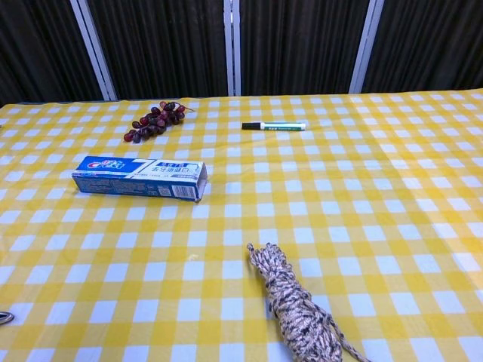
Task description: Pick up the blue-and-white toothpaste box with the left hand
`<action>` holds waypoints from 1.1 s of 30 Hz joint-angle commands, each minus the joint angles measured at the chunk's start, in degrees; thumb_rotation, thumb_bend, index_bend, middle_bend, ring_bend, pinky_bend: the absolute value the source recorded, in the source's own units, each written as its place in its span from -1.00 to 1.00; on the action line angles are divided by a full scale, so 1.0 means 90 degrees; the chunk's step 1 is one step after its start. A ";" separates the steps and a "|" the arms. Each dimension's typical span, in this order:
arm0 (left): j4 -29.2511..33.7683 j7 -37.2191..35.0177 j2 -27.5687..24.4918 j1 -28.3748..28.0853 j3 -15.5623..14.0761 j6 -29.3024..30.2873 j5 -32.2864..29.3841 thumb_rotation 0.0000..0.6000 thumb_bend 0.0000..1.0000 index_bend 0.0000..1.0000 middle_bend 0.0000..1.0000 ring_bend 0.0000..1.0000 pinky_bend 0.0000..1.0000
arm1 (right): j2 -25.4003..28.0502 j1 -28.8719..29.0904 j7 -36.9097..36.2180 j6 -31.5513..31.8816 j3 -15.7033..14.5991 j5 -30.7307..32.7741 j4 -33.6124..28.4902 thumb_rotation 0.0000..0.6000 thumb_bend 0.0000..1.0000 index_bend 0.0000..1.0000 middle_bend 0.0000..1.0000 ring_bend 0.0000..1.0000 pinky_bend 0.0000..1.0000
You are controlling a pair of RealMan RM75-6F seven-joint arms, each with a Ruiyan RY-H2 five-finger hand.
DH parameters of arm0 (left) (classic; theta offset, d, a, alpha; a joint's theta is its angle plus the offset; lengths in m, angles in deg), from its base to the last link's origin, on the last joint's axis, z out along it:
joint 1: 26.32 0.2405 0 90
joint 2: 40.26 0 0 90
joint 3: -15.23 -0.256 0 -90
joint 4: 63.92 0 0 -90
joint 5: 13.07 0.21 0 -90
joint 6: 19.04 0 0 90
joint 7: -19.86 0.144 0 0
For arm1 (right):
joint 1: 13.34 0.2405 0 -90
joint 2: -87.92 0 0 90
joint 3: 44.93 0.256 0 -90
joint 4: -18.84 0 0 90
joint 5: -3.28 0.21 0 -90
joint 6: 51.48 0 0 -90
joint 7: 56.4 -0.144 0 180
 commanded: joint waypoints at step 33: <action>0.0165 0.0873 -0.0066 -0.0950 0.0343 -0.1202 -0.0112 1.00 -0.86 -0.69 -0.95 -0.82 -0.61 | 0.0099 -0.0017 -0.0262 0.0007 0.0036 0.0069 -0.0044 1.00 -0.83 -1.00 -1.00 -1.00 -1.00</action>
